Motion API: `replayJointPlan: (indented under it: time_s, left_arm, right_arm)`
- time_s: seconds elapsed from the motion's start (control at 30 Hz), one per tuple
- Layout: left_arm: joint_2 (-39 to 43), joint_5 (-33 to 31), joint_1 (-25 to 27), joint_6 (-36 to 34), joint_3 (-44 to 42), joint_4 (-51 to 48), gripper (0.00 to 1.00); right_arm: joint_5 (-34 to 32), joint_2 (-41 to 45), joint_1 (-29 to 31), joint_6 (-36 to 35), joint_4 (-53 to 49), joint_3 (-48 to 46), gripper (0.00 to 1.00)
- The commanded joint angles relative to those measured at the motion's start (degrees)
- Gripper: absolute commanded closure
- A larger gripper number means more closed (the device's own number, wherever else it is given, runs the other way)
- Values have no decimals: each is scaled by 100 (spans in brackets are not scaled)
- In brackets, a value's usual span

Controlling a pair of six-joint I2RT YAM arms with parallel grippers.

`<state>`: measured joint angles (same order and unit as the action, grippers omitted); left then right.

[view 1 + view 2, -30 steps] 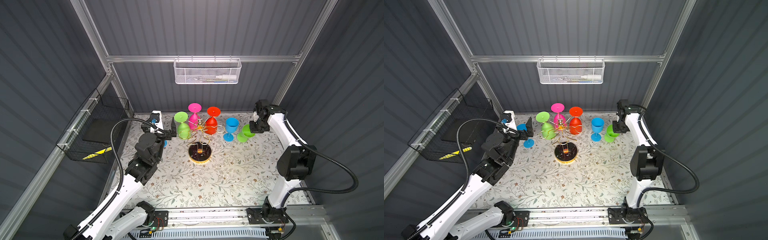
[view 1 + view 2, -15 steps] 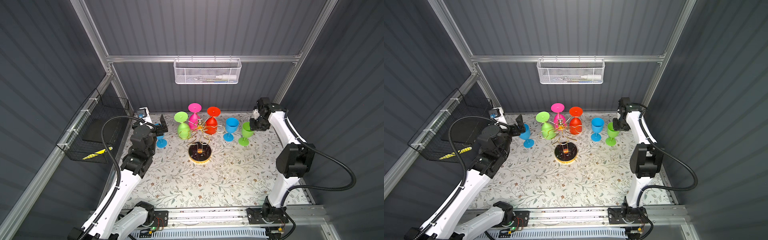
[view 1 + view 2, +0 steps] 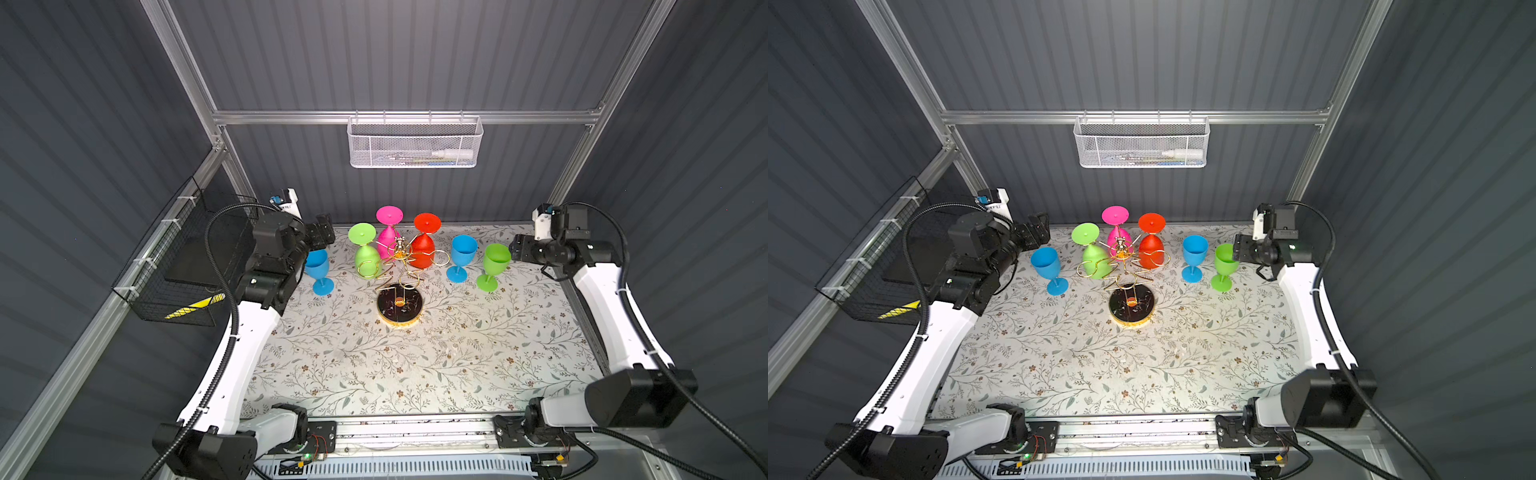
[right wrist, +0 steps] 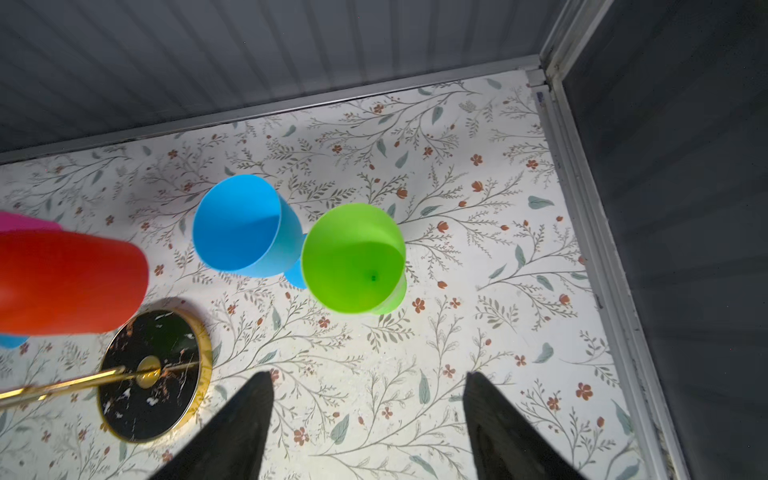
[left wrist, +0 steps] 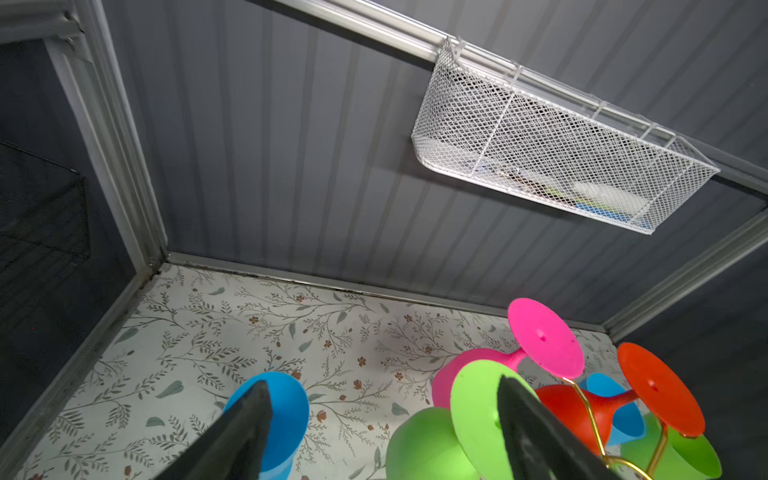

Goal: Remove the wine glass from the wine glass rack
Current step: 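Withdraw the right gripper while the left reaches to a lime-green glass on the rack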

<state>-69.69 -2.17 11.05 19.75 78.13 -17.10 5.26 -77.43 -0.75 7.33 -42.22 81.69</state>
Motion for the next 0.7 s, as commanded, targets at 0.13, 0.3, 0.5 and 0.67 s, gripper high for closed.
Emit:
replayJointPlan:
  time_s: [0.13,0.3,0.5,0.67]
  left_arm:
    - [-509,2648,-522,1017,232,-72,21]
    - [-815,3256,-577,1125,238,-21,24]
    - [-1146,3688,-621,1132,499,45,31]
    - [-1292,4028,-621,1218,469,155,36]
  right_arm:
    - [1059,1473,-5,170,1126,-1247,16]
    - [1343,2212,1,321,1523,-1951,9]
    - [1831,2576,-4,562,1661,-2295,4]
    - [1911,2615,-4,605,1656,-2369,1]
